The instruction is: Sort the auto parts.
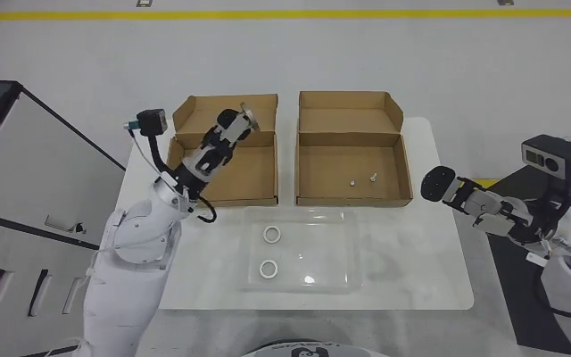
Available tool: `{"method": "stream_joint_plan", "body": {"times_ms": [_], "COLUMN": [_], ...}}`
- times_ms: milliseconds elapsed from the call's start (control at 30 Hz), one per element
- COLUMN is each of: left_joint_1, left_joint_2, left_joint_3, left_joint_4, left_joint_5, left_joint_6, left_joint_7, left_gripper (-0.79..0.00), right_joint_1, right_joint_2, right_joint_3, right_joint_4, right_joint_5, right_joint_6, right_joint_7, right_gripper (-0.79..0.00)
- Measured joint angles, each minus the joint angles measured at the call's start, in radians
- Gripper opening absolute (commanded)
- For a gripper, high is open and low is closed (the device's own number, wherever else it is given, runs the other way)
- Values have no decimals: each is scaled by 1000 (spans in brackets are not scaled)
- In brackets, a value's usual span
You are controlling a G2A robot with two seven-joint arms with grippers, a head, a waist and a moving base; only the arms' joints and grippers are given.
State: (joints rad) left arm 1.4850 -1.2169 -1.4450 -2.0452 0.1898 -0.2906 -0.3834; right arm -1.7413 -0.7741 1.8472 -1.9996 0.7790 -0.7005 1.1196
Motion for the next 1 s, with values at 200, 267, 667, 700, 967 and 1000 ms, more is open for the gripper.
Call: {"method": "stream_joint_plan", "body": {"times_ms": [200,267,667,700,967,1000], "left_joint_1": [5,-3,-170,-189,-273,-278], "left_joint_2": [3,5,-9,-11,-13,-11], "left_joint_3": [27,35,155,167,212,214], "left_joint_4": [-11,-8,107,124,214,225], "left_joint_5": [157,211,386,402,552,588], "left_joint_6": [80,95,203,216,264,265], "left_joint_7": [-15,-24,6,5,-34,-48], "left_gripper": [-785,-785,-785,-785,-785,-785], "right_joint_1": [0,0,0,0,0,0], "right_joint_2": [0,0,0,0,0,0], "right_joint_3": [0,0,0,0,0,0], "right_joint_4": [0,0,0,0,0,0], "right_joint_5": [0,0,0,0,0,0], "right_joint_6": [0,0,0,0,0,0], "right_joint_7": [0,0,0,0,0,0], "right_gripper": [0,0,0,0,0,0]}}
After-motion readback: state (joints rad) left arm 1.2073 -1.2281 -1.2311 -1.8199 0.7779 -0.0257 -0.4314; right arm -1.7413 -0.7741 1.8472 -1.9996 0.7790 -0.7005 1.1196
